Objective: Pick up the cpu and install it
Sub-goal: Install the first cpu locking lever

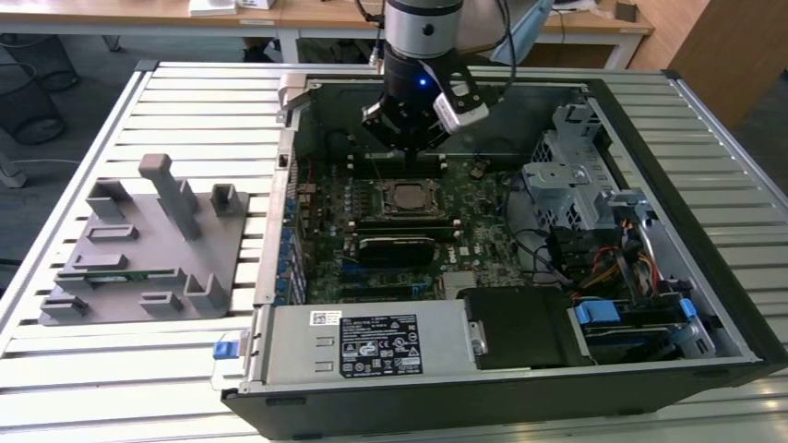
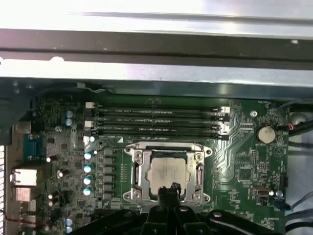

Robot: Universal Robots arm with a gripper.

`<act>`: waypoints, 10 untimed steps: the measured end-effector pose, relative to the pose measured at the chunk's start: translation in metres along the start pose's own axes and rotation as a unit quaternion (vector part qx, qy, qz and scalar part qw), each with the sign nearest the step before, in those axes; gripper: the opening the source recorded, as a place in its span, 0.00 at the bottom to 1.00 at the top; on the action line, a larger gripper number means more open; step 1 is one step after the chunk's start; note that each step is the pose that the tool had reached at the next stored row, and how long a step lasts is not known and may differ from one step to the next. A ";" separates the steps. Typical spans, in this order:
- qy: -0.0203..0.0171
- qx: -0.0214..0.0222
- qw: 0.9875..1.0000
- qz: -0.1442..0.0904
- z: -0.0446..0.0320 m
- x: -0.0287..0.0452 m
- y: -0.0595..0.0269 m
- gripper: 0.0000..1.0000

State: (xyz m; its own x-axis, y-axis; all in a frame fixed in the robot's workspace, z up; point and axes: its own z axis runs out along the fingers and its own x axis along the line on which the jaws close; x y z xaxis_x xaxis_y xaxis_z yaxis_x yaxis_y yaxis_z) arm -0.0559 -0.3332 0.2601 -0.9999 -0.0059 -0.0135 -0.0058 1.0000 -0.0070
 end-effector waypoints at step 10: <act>0.000 0.000 1.000 0.026 0.0006 0.0120 0.0008 0.11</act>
State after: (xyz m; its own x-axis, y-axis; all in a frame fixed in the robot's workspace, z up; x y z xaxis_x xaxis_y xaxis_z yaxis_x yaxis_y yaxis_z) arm -0.0679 -0.3325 0.2594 -0.9989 0.0451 -0.0138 0.0452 0.9990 -0.0070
